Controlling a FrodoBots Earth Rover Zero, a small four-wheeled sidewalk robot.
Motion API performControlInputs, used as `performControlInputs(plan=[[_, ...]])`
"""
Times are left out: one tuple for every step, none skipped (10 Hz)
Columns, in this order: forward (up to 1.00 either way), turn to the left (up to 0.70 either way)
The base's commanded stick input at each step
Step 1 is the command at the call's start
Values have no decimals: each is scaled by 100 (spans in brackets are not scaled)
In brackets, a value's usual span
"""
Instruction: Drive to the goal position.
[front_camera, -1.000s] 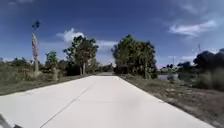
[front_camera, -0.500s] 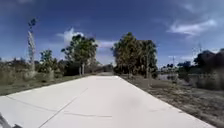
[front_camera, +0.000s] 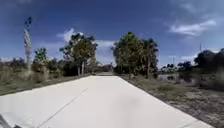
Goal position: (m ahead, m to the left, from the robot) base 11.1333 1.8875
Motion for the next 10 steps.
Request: performControlInputs(plan=[[85, 0], [85, 0], [85, 0], [85, 0], [85, 0], [85, 0], [85, 0], [85, 0], [85, 0], [85, 0]])
